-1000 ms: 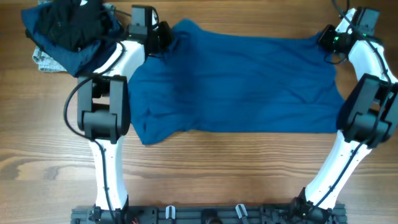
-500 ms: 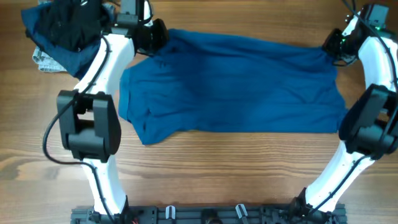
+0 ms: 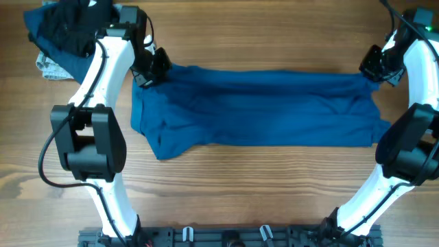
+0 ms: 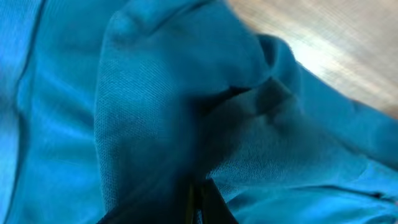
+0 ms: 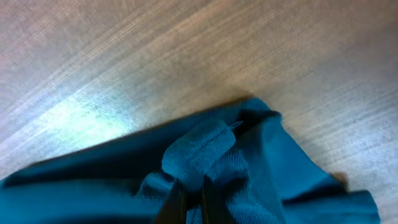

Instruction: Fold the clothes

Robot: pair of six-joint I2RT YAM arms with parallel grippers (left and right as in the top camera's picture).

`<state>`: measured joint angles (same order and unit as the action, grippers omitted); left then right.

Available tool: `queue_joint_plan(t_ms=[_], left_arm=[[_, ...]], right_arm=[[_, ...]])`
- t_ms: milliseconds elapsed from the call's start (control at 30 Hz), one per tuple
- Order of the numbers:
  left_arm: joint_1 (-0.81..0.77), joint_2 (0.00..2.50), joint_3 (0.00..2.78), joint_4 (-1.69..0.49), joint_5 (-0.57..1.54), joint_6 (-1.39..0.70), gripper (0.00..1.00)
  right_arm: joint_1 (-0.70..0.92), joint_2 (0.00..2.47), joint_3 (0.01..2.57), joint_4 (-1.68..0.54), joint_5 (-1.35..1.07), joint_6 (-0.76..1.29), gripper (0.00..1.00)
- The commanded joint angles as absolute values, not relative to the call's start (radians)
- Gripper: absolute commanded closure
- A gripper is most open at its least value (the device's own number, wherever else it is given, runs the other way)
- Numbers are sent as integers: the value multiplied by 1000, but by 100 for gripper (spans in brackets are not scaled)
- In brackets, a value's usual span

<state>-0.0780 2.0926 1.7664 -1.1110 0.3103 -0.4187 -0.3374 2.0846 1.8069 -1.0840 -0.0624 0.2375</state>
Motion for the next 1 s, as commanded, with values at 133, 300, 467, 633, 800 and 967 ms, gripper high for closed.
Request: queue_joint_plan(t_ms=[133, 300, 467, 633, 800, 967], left_arm=[[-67, 2053, 1762, -1223, 206, -395, 89], [-67, 2053, 1762, -1327, 73, -396, 88], [-67, 2053, 1762, -1348, 63, -396, 48], [-68, 2053, 1761, -1309, 122, -356, 29], [-76, 2056, 1760, -1282, 165, -344, 31], [-129, 2058, 1759, -1275, 175, -344, 68]], right_arm=[[-342, 2057, 1808, -1176, -19, 264, 95], [-343, 2057, 1808, -1237, 12, 273, 96], [-342, 2057, 1808, -1283, 47, 291, 69], [-342, 2057, 1808, -1326, 97, 291, 1], [-340, 2057, 1806, -1293, 24, 283, 1], [-339, 2058, 1774, -1223, -197, 149, 22]])
